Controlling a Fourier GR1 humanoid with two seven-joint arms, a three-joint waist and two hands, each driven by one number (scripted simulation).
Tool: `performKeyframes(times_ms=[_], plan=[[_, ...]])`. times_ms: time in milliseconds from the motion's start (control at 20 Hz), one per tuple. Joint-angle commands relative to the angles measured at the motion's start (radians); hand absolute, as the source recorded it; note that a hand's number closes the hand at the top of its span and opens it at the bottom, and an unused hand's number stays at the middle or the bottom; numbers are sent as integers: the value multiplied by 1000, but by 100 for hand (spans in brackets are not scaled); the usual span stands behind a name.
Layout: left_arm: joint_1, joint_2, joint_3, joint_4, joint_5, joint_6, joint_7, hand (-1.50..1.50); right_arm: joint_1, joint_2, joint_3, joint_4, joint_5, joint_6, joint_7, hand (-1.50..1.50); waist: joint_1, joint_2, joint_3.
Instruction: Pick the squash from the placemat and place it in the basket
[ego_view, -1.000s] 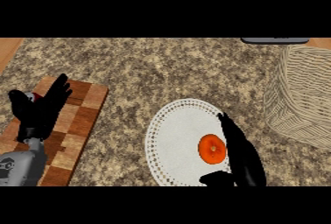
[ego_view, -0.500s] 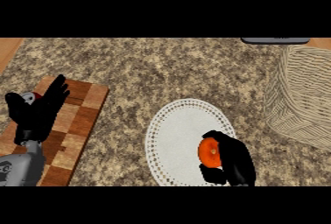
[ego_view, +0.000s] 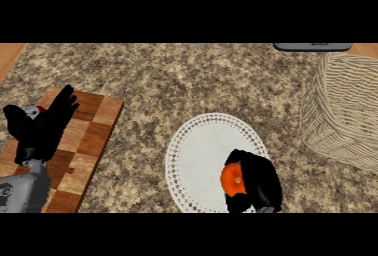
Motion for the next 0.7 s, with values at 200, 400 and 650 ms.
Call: performKeyframes(times_ms=[200,400,650], plan=[[-19,9,14,21,9,-16,6,0,309,-44,416,-195,132,0,-39,150,-14,2,6],[-39,0,23,96,-31,12,-68,0,475,-128,546,-319,184,-101,-11,150,-18,6,6],[17,23,43,34,18,-34,-38,0,484,-55,594,-435,91,-253,-98,150,-5,3,7]])
